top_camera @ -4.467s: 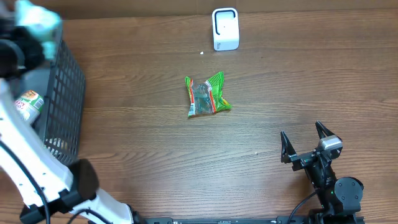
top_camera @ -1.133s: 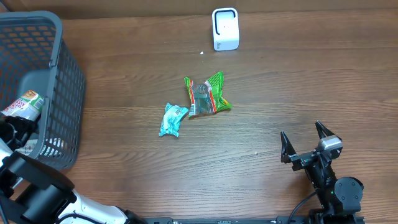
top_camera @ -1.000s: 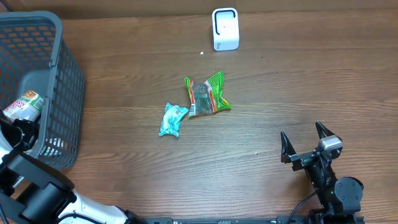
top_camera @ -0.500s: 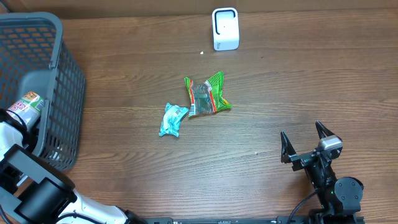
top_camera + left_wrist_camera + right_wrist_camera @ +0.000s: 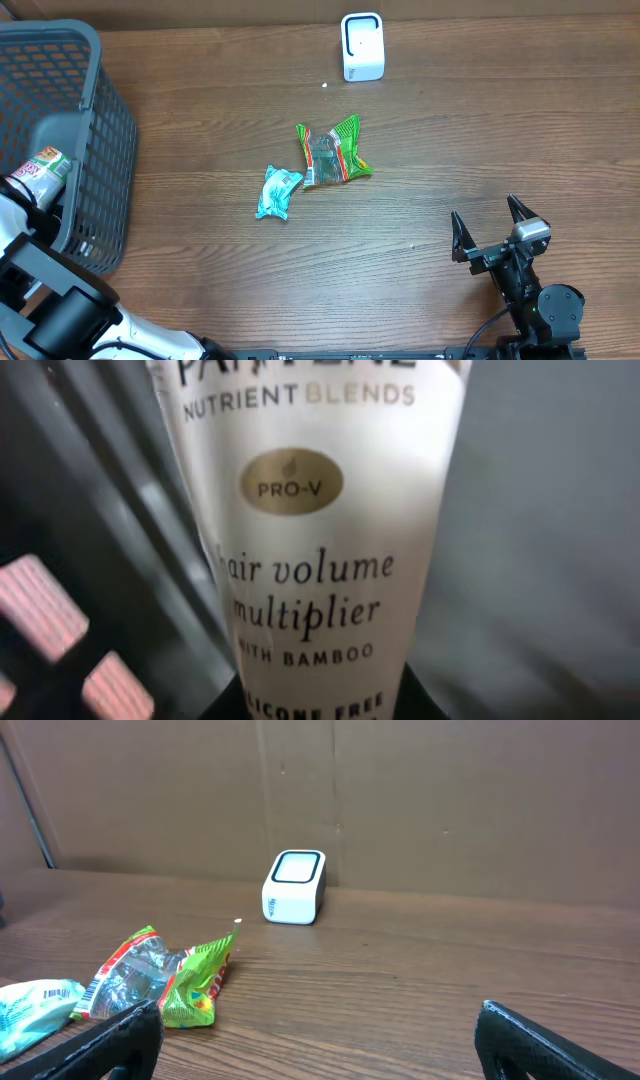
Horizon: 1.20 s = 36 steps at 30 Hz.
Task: Scan the item barcode
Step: 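Reach into the basket and grasp the white Pantene tube, then place the white Pantene tube on the table left of the wipes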
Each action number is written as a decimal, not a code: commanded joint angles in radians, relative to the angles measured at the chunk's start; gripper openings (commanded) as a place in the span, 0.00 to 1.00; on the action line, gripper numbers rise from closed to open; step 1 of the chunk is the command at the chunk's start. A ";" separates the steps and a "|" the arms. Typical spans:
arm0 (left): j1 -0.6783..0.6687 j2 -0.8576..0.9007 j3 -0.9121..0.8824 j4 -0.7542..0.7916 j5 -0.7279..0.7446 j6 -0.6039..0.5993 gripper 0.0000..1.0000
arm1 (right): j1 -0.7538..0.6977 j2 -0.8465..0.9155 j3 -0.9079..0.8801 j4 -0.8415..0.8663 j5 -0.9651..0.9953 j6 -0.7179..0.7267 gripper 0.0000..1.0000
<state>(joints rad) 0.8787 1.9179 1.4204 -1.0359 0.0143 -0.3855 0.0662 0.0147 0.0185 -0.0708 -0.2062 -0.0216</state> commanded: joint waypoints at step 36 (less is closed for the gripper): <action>-0.727 -0.014 1.065 -0.639 -0.031 0.383 0.04 | 0.006 -0.012 -0.010 0.006 -0.005 0.007 1.00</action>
<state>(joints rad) 0.1864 1.9221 2.4928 -1.6794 0.0372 -0.0540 0.0662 0.0147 0.0185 -0.0704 -0.2062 -0.0212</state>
